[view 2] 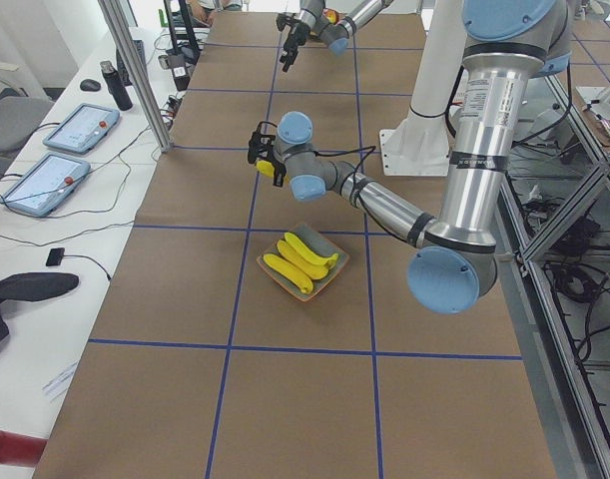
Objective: Transfer all bananas from basket to plate
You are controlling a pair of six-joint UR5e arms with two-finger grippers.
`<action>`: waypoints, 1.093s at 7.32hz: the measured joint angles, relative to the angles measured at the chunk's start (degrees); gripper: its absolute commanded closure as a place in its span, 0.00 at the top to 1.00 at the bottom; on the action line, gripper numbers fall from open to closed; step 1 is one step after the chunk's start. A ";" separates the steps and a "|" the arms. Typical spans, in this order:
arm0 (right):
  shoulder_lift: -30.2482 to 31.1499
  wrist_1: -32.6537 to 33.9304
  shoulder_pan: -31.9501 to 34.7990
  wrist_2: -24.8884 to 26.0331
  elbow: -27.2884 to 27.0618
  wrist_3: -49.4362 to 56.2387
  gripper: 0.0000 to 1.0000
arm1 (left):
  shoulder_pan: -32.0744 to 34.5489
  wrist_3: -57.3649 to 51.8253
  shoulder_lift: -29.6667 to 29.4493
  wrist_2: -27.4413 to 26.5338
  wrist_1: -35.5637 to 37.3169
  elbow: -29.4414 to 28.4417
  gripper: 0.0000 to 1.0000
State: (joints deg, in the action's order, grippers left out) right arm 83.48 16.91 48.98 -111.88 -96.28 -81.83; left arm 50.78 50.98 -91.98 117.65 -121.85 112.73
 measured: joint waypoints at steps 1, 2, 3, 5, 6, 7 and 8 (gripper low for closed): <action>0.76 3.10 1.95 -1.23 -0.16 3.39 1.00 | -2.59 -1.98 2.65 -3.81 1.80 1.78 0.00; 1.56 6.61 3.81 -2.14 -0.40 6.92 1.00 | -5.93 -2.83 4.49 -7.73 4.71 3.91 0.00; 2.26 9.95 5.56 -3.23 -0.51 10.50 1.00 | -8.67 -3.69 5.31 -10.73 8.46 5.89 0.00; 2.74 14.50 8.85 -6.24 -0.57 14.89 1.00 | -11.23 -7.29 7.20 -13.12 11.80 7.28 0.00; 2.82 15.29 9.52 -6.94 -0.56 15.62 1.00 | -11.67 -9.37 7.82 -13.37 12.14 7.46 0.00; 2.85 15.88 10.15 -7.57 -0.53 15.87 1.00 | -11.84 -10.98 8.24 -13.43 12.20 7.48 0.00; 2.76 16.87 11.27 -8.85 -0.52 15.96 1.00 | -11.92 -11.76 8.50 -13.30 12.19 7.38 0.00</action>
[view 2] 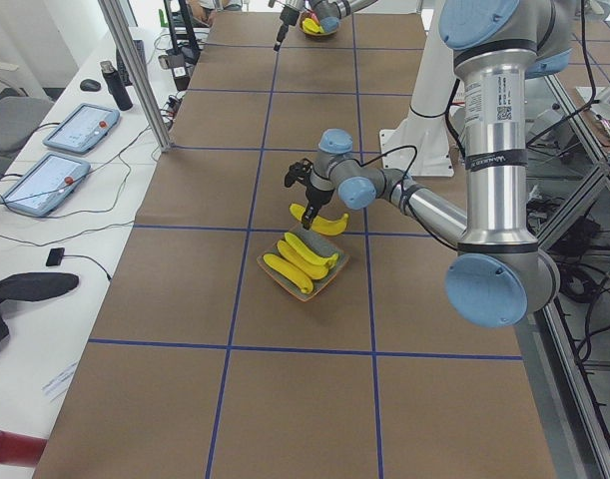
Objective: Transfer all bananas from basket to plate
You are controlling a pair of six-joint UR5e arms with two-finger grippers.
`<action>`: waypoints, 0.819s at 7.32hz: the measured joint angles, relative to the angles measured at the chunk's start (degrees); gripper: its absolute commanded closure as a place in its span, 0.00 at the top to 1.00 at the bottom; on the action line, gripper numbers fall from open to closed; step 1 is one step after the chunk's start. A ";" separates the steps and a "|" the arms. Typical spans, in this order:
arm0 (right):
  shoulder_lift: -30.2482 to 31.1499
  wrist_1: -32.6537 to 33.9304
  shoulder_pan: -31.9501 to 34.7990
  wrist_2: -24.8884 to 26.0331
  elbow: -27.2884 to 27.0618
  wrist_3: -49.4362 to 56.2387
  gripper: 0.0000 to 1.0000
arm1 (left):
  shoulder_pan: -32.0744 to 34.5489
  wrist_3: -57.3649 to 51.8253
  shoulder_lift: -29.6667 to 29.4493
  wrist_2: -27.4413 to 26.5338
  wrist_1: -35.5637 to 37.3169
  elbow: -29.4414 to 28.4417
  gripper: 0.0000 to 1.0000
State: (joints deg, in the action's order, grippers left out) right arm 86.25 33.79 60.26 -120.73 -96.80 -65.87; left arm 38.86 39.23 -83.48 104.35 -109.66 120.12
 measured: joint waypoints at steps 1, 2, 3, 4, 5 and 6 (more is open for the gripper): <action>-0.16 1.06 1.16 -1.40 -0.02 0.03 1.00 | -0.08 -0.26 0.08 0.35 -0.04 -0.36 0.00; -0.27 1.62 1.74 -2.10 -0.05 0.04 1.00 | -0.13 -0.34 0.04 0.63 -0.12 -0.92 0.00; -0.33 1.85 1.95 -2.36 -0.05 0.04 1.00 | -0.16 -0.37 -0.08 1.10 -0.18 -1.55 0.00; -0.40 1.94 2.01 -2.44 -0.05 0.04 1.00 | -0.21 -0.37 -0.26 2.02 -0.22 -2.25 0.00; -0.49 1.99 2.04 -2.47 -0.06 0.04 1.00 | -0.27 -0.38 -0.56 2.79 -0.26 -3.10 0.00; -0.57 2.32 2.04 -2.49 -0.20 0.03 1.00 | -0.32 -0.38 -0.91 3.13 -0.30 -3.96 0.00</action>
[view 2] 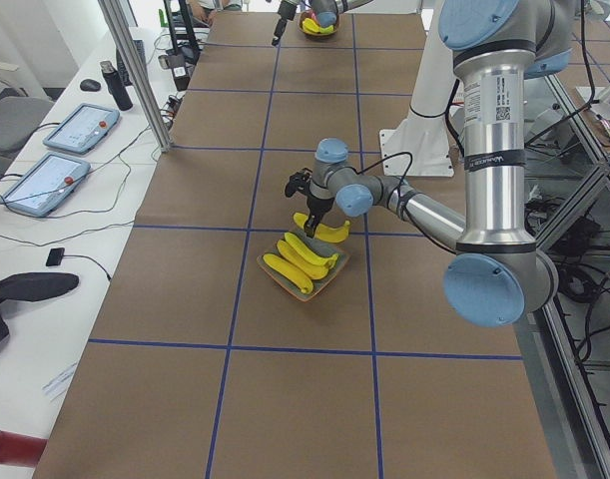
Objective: Transfer all bananas from basket to plate
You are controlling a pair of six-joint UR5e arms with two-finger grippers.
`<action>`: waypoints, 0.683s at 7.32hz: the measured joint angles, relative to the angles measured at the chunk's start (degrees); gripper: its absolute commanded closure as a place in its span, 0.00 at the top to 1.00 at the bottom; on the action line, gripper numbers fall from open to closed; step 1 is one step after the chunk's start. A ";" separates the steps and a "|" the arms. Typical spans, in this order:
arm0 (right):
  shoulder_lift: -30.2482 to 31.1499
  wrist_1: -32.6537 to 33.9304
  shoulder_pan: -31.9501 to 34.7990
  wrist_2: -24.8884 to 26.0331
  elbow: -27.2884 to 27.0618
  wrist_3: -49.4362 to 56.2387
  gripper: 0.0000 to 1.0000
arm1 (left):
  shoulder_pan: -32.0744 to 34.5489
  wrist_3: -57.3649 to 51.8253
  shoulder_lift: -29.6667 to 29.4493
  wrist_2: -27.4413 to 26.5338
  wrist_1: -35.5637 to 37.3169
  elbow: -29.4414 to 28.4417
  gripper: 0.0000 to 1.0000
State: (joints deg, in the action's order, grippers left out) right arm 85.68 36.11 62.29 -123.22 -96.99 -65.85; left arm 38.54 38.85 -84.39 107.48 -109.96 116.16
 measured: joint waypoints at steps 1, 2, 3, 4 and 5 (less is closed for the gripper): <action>-0.06 0.66 -0.01 0.00 -0.36 -0.04 1.00 | -0.02 -0.02 -0.30 0.15 -0.07 -0.75 0.00; -0.07 1.16 0.00 0.00 -0.76 -0.06 1.00 | -0.04 -0.62 -0.48 0.23 -0.04 -1.17 0.00; -0.06 1.46 0.01 -0.02 -1.05 -0.07 1.00 | -0.03 -2.01 -0.56 0.26 0.03 -1.43 0.00; 0.00 1.75 0.04 -0.06 -1.44 -0.07 1.00 | 0.00 -3.28 -0.54 0.27 0.07 -1.56 0.00; 0.03 2.42 0.06 -0.08 -2.06 -0.07 1.00 | 0.03 -4.31 -0.41 0.26 0.07 -1.60 0.00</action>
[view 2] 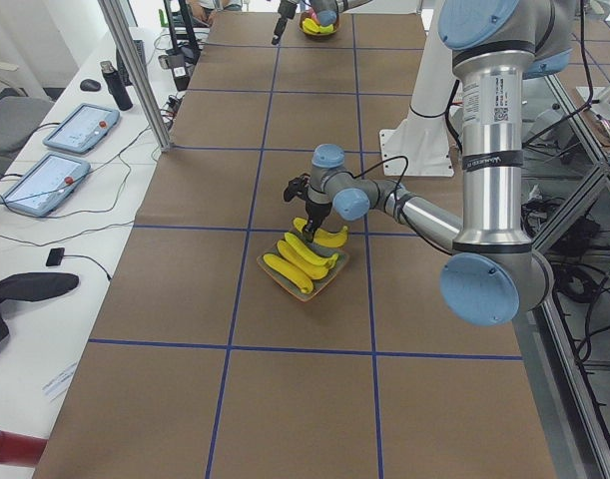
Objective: Transfer all bananas from basket to plate
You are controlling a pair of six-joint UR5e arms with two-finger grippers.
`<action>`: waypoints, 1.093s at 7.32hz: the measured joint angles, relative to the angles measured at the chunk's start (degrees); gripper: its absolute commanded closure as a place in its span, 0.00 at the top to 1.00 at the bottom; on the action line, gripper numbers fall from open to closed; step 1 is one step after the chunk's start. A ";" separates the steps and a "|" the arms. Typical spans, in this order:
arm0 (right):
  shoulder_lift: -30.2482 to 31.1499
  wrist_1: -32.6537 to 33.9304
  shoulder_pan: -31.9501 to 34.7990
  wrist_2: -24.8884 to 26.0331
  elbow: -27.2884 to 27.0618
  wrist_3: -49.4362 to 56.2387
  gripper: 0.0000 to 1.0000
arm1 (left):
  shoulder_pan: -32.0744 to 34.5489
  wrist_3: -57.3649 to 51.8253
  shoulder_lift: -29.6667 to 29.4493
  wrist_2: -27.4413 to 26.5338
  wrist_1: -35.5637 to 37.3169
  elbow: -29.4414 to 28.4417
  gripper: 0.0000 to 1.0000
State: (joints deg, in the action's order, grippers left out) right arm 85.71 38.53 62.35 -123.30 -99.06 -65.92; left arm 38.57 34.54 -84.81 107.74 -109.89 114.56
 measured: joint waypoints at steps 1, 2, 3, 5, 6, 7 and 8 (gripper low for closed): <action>0.02 0.85 0.00 -0.01 -0.73 0.00 1.00 | 0.00 -0.94 0.16 -0.02 -0.07 -0.05 0.00; 0.08 1.43 0.02 -0.01 -1.25 0.00 1.00 | 0.01 -1.87 0.24 -0.02 -0.19 -0.12 0.00; 0.12 1.67 0.04 -0.01 -1.56 0.00 1.00 | 0.01 -2.80 0.18 -0.05 -0.29 -0.25 0.00; 0.16 1.85 0.05 -0.01 -1.80 0.00 1.00 | -0.03 -3.59 -0.22 -0.07 -0.44 -0.84 0.21; 0.16 1.88 0.05 -0.01 -1.82 -0.02 1.00 | -0.06 -3.71 -0.45 -0.07 -0.53 -1.29 0.41; 0.15 1.94 0.05 -0.01 -1.84 -0.06 1.00 | -0.06 -3.75 -0.58 -0.07 -0.57 -1.52 0.67; 0.06 2.18 0.08 -0.01 -1.94 -0.08 1.00 | -0.05 -3.94 -0.63 -0.07 -0.58 -1.64 0.78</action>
State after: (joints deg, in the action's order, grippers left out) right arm 85.77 40.71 62.43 -123.31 -101.00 -65.99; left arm 38.52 30.60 -85.44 107.67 -110.47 112.93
